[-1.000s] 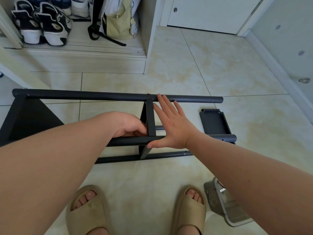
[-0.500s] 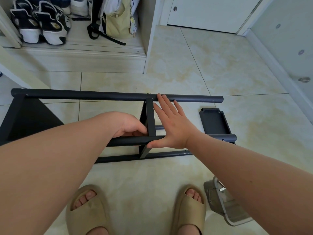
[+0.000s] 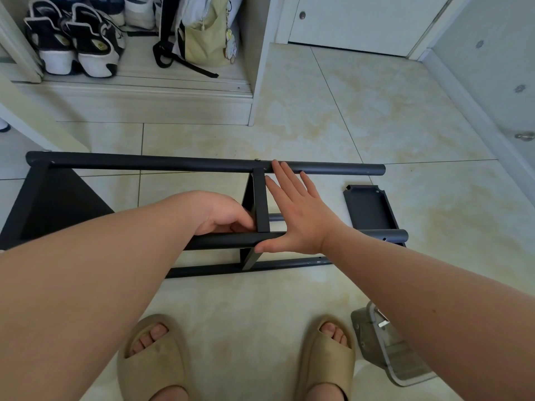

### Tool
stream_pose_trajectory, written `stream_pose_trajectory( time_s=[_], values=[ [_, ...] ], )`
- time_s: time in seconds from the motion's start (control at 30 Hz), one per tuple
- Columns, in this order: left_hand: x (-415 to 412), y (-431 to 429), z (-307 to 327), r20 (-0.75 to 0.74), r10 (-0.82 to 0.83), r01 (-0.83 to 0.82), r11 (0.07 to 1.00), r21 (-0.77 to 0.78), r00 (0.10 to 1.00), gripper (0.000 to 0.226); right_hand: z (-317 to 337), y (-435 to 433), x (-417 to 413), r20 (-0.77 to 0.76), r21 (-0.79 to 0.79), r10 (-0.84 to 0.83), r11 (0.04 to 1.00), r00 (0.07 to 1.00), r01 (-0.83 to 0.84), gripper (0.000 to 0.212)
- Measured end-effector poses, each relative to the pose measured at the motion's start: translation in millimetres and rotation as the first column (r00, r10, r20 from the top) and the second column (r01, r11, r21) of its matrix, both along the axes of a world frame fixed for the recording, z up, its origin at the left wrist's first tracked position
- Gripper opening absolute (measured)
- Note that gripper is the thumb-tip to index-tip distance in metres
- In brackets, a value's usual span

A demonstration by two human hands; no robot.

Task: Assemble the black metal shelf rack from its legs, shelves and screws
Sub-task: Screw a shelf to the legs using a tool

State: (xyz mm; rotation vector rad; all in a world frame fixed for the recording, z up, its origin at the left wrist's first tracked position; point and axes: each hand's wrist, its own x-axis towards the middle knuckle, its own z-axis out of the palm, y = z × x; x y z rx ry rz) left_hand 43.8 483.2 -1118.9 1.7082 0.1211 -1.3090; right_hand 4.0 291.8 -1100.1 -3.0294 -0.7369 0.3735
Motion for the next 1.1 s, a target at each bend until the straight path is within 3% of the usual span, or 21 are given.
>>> stream_pose_trajectory(
  time_s=[0.2, 0.53, 0.67, 0.83, 1.1],
  values=[
    [3, 2, 1, -0.164, -0.012, 0.006, 0.999, -0.039, 0.986, 0.020, -1, 0, 0, 0.008, 0.008, 0.000, 1.000, 1.000, 0.000, 0.135],
    [1, -1, -6, 0.027, 0.007, -0.005, 0.998, -0.067, 1.000, 0.020, -1, 0, 0, 0.005, 0.018, 0.001, 1.000, 1.000, -0.001, 0.134],
    [2, 0, -8, 0.028, 0.031, -0.029, 0.997, -0.071, 0.999, 0.021, 0, 0, 0, -0.004, 0.029, 0.000, 1.000, 1.000, 0.000, 0.135],
    [2, 0, -5, -0.095, -0.023, 0.023, 1.000, 0.005, 0.995, 0.017, 0, 0, -1, -0.005, 0.028, -0.003, 1.000, 1.000, 0.003, 0.134],
    [5, -4, -5, 0.023, -0.003, 0.002, 0.999, 0.050, 1.000, 0.024, -2, -1, 0, -0.005, 0.051, -0.007, 0.999, 1.000, 0.007, 0.135]
  ],
)
